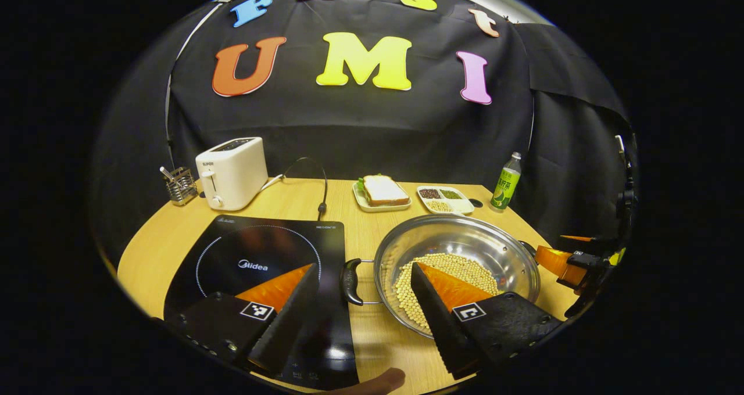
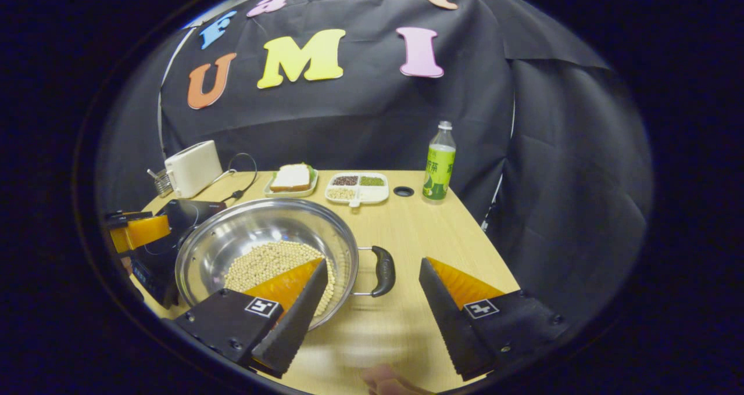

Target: First push the handle of the pot to place it horizontally, then grasp the pot with both hands and set it on the induction cooktop.

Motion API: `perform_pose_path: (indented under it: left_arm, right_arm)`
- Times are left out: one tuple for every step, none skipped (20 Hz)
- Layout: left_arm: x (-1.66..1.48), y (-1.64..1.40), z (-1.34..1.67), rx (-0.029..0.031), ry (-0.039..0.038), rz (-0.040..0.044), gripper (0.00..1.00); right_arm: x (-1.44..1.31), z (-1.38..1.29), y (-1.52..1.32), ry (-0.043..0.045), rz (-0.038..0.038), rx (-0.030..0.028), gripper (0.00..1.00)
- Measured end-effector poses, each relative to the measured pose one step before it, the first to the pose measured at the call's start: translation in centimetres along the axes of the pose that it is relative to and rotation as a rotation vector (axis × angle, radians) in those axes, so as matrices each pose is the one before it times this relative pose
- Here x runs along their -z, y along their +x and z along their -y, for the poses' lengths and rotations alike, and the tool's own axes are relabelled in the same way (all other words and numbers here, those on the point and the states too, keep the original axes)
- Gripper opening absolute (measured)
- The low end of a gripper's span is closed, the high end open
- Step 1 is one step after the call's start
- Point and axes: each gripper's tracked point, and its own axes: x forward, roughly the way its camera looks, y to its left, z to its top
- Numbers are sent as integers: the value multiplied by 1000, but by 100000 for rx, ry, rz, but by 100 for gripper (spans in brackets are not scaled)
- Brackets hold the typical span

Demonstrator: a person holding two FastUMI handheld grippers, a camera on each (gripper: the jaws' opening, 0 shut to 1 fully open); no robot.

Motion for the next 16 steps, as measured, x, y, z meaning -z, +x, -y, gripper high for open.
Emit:
perform_pose_path:
  left_arm:
    - [417, 590, 4, 291, -51, -1947, 96]
    - [536, 537, -116, -107, 472, -2218, 95]
    - [423, 524, 76, 223, 768, -2503, 95]
    - [417, 463, 82, 110, 760, -1707, 95]
    - [284, 416, 110, 570, 669, -1573, 96]
    - [231, 481, 244, 630, 213, -1321, 95]
    - [184, 329, -19, -291, 480, -1257, 95]
    - [65, 479, -245, -917, 837, -768, 95]
    - [242, 429, -248, -923, 682, -1569, 95]
    - [494, 435, -81, -349, -124, -2514, 95]
    - [407, 398, 234, 950, -1160, -2316, 95]
    - [92, 314, 14, -141, -358, -1132, 91]
    - [-468, 363, -455, -674, 1300, 1415, 87]
    - [-6, 275, -61, -85, 1005, -70, 80]
    - [-124, 289, -222, -1105, 1478, 447, 78]
    - [-6, 127, -337, -1579, 2297, -304, 76]
  right_arm:
    - [113, 273, 416, 441, -800, 1303, 100]
    - [254, 15, 451, 317, -1007, 428, 100]
    - [188, -130, 435, -505, -1009, -298, 100]
    - [158, -116, 455, -649, -988, -186, 100]
    - [64, -52, 545, -373, -804, 236, 100]
    - [144, 8, 533, -607, -862, 107, 100]
    - [239, -64, 476, -491, -1311, -68, 100]
    - [185, -133, 465, -248, -1052, -377, 100]
    - [113, -28, 419, 116, -984, -115, 100]
    - [105, 114, 370, 219, -610, -13, 100]
    - [70, -30, 255, 271, -630, -576, 100]
    - [-7, -180, 235, 512, -445, -1138, 100]
    - [46, -63, 271, 506, -802, -885, 99]
    - [-60, 93, 243, 313, -413, -405, 97]
    - [-24, 168, 216, -62, -241, 213, 96]
    - [-15, 78, 197, -307, -158, 397, 96]
